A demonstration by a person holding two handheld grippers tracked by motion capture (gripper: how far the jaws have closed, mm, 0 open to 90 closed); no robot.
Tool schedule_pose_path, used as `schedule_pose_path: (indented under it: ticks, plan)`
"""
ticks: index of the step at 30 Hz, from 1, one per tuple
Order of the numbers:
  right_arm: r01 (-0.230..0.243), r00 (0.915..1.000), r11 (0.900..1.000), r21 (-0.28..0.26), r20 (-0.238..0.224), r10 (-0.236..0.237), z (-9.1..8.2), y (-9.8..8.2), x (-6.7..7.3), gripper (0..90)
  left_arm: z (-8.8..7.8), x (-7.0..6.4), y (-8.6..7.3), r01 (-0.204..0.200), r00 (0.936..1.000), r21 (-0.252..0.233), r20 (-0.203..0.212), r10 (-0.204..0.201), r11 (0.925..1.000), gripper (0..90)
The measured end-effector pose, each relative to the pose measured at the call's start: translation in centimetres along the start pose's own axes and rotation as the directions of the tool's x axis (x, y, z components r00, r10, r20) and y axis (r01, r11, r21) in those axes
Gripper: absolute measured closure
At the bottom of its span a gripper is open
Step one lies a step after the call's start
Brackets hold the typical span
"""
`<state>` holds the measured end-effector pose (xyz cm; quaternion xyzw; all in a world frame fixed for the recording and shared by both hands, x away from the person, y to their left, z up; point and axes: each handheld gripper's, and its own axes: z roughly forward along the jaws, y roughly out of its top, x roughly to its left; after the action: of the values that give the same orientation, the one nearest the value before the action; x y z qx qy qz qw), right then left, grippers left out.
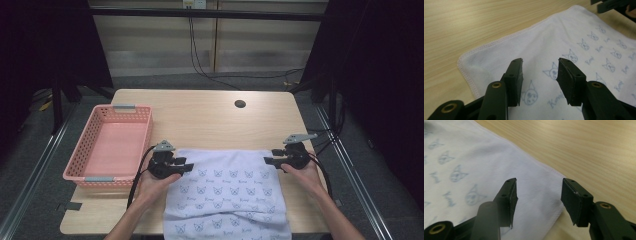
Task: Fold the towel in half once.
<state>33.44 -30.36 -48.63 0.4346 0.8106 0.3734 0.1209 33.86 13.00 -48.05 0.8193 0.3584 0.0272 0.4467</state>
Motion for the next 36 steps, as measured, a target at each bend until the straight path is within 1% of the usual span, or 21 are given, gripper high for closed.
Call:
schedule_pose_path:
  ticks: [1,4,5,8,9,11,12,13,15,20,22,23,25,27,28,29,30,31,34,35,36]
  plan:
    - [0.002,0.9997,1.000,0.016,0.025,-0.002,0.7,0.1,-0.4,46.5,0.1,0.0,0.0,-0.009,1.0000,0.005,0.001,0.009,0.9999,54.7]
    - [-0.006,0.9992,0.999,0.034,0.039,0.005,1.8,0.1,-1.0,46.3,0.6,0.0,-0.6,-0.021,0.9998,0.033,-0.004,0.022,0.9992,54.7]
    - [-0.009,0.9983,0.999,0.031,0.059,0.007,2.0,0.1,-1.0,46.1,0.7,0.0,-0.7,-0.029,0.9996,0.045,-0.004,0.029,0.9986,54.6]
    - [-0.001,0.9978,1.000,0.025,0.066,-0.001,2.4,0.0,-1.1,47.1,1.2,0.1,-1.3,-0.044,0.9989,0.082,-0.013,0.045,0.9957,54.3]
    - [-0.009,0.9980,1.000,0.025,0.062,0.007,2.4,0.0,-1.0,52.4,1.3,0.2,-1.4,-0.045,0.9987,0.089,-0.019,0.046,0.9951,54.2]
    - [0.013,0.9991,1.000,0.022,0.041,-0.013,2.3,0.0,-0.8,66.7,1.3,0.2,-1.7,-0.049,0.9986,0.091,-0.015,0.050,0.9946,53.8]
    - [0.013,0.9991,1.000,0.022,0.041,-0.013,2.3,0.0,-0.8,66.7,1.3,0.2,-1.7,-0.049,0.9986,0.091,-0.015,0.050,0.9946,53.6]
    - [0.008,0.9999,1.000,0.018,0.009,-0.008,2.3,-0.1,-0.5,79.8,1.2,0.0,-1.8,-0.052,0.9985,0.092,-0.013,0.053,0.9944,53.6]
    - [-0.010,0.9999,1.000,0.022,0.001,0.010,2.2,-0.2,-0.4,84.7,1.1,-0.3,-2.1,-0.055,0.9985,0.094,0.007,0.054,0.9940,53.7]
    - [-0.016,0.9998,0.999,0.028,-0.011,0.016,1.2,-0.6,-0.7,87.1,1.1,-1.7,-2.5,-0.073,0.9967,0.104,0.042,0.069,0.9919,54.5]
    - [-0.029,0.9995,0.999,0.017,-0.012,0.029,0.5,-1.1,-1.1,87.1,1.5,-2.4,-2.5,-0.082,0.9932,0.113,0.092,0.072,0.9903,54.6]
    - [-0.043,0.9991,0.999,0.013,0.001,0.043,-0.1,-1.5,-1.7,87.0,1.7,-2.6,-2.3,-0.088,0.9924,0.117,0.096,0.077,0.9893,55.0]
    - [-0.049,0.9988,0.999,0.012,-0.002,0.049,-0.2,-1.7,-1.9,87.0,2.1,-2.6,-1.9,-0.098,0.9913,0.123,0.100,0.086,0.9875,55.5]
    - [-0.060,0.9982,0.998,0.018,0.001,0.060,-0.1,-1.9,-2.2,86.9,2.3,-1.8,-0.8,-0.080,0.9948,0.102,0.071,0.073,0.9916,54.4]
    - [-0.055,0.9985,0.998,0.020,0.002,0.055,0.0,-1.8,-2.2,86.8,2.3,-1.8,-0.8,-0.080,0.9948,0.102,0.071,0.073,0.9916,54.4]
    - [-0.061,0.9981,0.998,0.017,0.000,0.061,0.1,-1.7,-2.2,86.8,1.9,-1.0,0.1,-0.052,0.9984,0.050,0.026,0.051,0.9974,54.4]
    - [-0.058,0.9983,0.998,0.014,0.001,0.058,0.1,-1.6,-2.2,86.8,1.9,-1.0,0.1,-0.052,0.9984,0.050,0.026,0.051,0.9974,54.4]
    - [-0.054,0.9986,0.998,0.013,0.000,0.054,0.2,-1.6,-2.3,86.5,1.9,0.0,0.9,-0.037,0.9992,0.021,-0.012,0.037,0.9991,55.2]
    - [-0.055,0.9985,0.998,0.013,0.001,0.055,0.2,-1.5,-2.3,86.5,2.4,0.7,1.4,-0.014,0.9996,0.043,-0.025,0.015,0.9990,55.4]
    - [-0.057,0.9983,0.998,0.006,-0.008,0.057,0.1,-1.4,-2.3,86.4,3.1,1.4,1.4,0.002,0.9993,0.037,-0.038,0.000,0.9993,54.8]
    - [-0.057,0.9983,0.998,0.006,-0.008,0.057,0.1,-1.4,-2.3,86.4,3.1,1.4,1.4,0.002,0.9993,0.037,-0.038,0.000,0.9993,54.0]
